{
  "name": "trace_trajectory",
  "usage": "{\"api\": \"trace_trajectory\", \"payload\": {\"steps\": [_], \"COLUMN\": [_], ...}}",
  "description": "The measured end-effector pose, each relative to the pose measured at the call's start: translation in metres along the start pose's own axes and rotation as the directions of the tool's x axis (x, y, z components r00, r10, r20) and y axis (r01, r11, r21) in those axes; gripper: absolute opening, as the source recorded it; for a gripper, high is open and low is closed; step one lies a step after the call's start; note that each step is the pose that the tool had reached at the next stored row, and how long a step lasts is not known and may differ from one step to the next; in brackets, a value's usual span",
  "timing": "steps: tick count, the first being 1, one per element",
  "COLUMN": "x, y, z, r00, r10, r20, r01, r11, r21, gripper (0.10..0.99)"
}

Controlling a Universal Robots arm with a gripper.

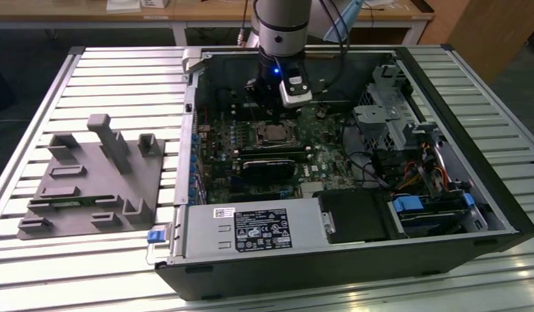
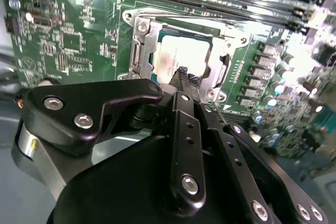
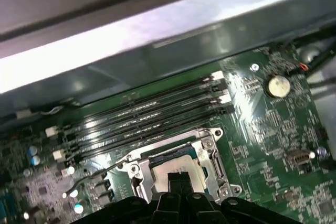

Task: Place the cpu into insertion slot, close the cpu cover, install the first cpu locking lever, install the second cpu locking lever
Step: 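Close the cpu cover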

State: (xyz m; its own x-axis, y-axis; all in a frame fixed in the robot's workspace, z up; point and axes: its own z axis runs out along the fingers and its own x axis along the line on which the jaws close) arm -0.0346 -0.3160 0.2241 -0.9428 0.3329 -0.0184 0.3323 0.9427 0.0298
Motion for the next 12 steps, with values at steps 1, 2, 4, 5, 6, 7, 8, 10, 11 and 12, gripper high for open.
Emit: {"api": "trace_trajectory", "payload": {"steps": [1,2,4,5,6,7,8,10,11,12], "x": [0.0,0.0,0.0,0.0,0.0,0.0,0.0,0.0,0.0,0.0], "y": [0.0,0.0,0.0,0.0,0.0,-0.0001,-0.0001,0.0,0.0,0.0], "z": [0.0001,0.0002,0.0003,0.0004,0.0005,0.0006,0.0007,0.0009,0.001,0.0011], "r00": [0.9998,0.9994,0.9974,0.996,0.994,0.992,0.9895,0.9837,0.9799,0.9762], "r10": [-0.018,-0.036,-0.072,-0.09,-0.109,-0.127,-0.145,-0.18,-0.199,-0.217], "r20": [-0.0005,-0.0011,-0.0021,-0.0026,-0.0032,-0.0037,-0.0042,-0.0051,-0.0056,-0.0061], "r01": [0.018,0.036,0.072,0.09,0.109,0.127,0.145,0.18,0.199,0.217], "r11": [0.9998,0.9994,0.9974,0.996,0.994,0.992,0.9895,0.9837,0.9799,0.9763], "r21": [0.0,-0.001,-0.001,-0.002,-0.002,-0.002,-0.003,-0.004,-0.004,-0.005], "gripper": [0.106,0.106,0.106,0.106,0.106,0.106,0.106,0.106,0.106,0.106]}}
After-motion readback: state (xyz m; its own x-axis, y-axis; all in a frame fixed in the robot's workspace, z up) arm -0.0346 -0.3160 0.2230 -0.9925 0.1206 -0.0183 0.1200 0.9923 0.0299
